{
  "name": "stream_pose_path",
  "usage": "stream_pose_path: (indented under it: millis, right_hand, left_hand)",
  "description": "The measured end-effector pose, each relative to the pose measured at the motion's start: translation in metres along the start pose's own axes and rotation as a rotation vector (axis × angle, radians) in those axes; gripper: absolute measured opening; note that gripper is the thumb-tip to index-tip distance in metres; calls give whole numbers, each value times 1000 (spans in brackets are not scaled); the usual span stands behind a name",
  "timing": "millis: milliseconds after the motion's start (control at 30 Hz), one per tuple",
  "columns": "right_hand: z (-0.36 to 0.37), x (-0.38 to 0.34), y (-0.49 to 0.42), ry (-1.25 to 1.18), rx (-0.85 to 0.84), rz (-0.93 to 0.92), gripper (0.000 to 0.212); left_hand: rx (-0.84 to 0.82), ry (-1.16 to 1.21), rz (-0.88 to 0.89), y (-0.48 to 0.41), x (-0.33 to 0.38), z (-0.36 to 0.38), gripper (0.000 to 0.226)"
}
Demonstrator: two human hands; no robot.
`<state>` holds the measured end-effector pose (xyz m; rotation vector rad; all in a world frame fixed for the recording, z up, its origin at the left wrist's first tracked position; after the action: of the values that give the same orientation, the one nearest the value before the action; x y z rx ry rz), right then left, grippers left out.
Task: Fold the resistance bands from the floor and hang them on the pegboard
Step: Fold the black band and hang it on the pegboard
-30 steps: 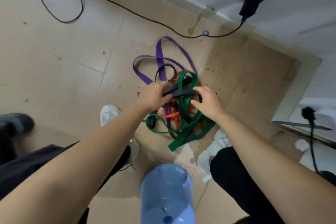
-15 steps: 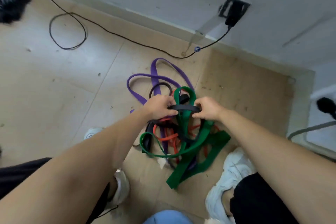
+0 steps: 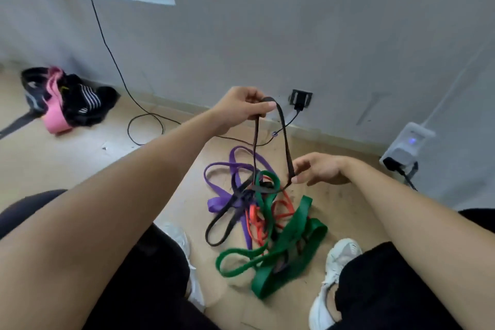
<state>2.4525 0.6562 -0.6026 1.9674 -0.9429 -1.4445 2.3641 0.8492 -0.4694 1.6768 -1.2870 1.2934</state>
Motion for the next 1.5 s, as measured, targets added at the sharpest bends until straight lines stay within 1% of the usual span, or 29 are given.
stream_pose_path:
  millis: [67,200,300,367,433,500,567,633,700,767,833,900,967,1033,1133,1167,1200,1233,1267,1333,1367,1433,1467,1500]
  right_hand:
    - [-2,-14,14,-45,21,-58,13]
    - [-15,-49,41,-143,103,-203,16]
    - [-30,-68,55,-163,165,-292,19]
    - [-49,-81,68,-143,246,-341,16]
    - [-75,-94,79,-93,387,-360,17]
    - [-106,-108,88,-74,536,-359,17]
    - [-137,-121,96,-118,687,-372,16]
    - [-170,-133,105,-211,838,-400,21]
    - [-198,-146,117,-341,953,-456,24]
    - [-220,-155,132,-474,1012,-530,23]
    - [-226,-162,143,-557,960,-612,21]
    - [-214,-164,146,-598,834,-688,15]
    - [-200,-159,144,-594,772,-726,12]
    - [-194,-153,140,-517,811,-724,13]
    - [-196,-152,140,-407,866,-713,18]
    - [-195,-153,140,-376,858,-720,18]
    - [-193,-156,139,-344,842,-727,18]
    - [-189,-159,138,-313,823,-732,18]
    - [-186,-161,136,-291,801,-735,18]
    - [-179,-164,133,-280,749,-741,19]
    - [-175,-165,131,-288,719,-747,20]
    - [-167,-169,128,-306,659,-761,20]
    - [-163,-171,126,-315,633,-767,20]
    - [-160,-174,125,-331,605,-775,20]
  left_hand:
    - [70,-10,50,1,32,-17,11]
    - [208,56,139,3,86,-48,14]
    - [321,133,175,0,102,-68,12]
    - [380,161,184,-7,106,-80,12]
    - [417,161,174,-14,102,-92,13]
    - [436,178,159,-18,92,-100,14]
    - [438,184,137,-23,81,-106,14]
    - [424,182,107,-29,69,-111,14]
    - [392,154,76,-36,55,-112,12]
    - [311,28,46,-42,40,-103,15]
    - [150,-144,0,-49,20,-85,19]
    - [-37,-298,-45,-54,1,-61,16]
    - [-177,-431,-67,-60,-14,-39,12]
    - [-266,-518,-88,-66,-20,-20,12]
    - [-415,-544,-85,-69,-14,6,17]
    - [-434,-540,-54,-71,-7,12,19]
    - [-420,-532,-12,-73,1,16,22]
    - [-369,-504,28,-76,10,17,27]
    - [-283,-448,59,-78,20,16,33]
    - [-110,-254,82,-80,32,13,48]
    - [-76,-157,84,-80,34,14,56]
    - [-108,-84,90,-79,34,22,69]
    - [-138,-70,98,-78,35,27,66]
    - [-147,-56,106,-77,39,30,56]
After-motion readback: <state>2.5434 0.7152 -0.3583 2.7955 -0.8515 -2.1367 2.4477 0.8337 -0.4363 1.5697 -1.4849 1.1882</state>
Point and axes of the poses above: each hand's wrist, its own y-axis away from the middle knuckle, its own z-axis out of the palm, x = y × z, the point moved 7 cm from there along -y, towards the middle knuckle, and after that the axes turned 8 degrees about z, right-handed, at the moved point
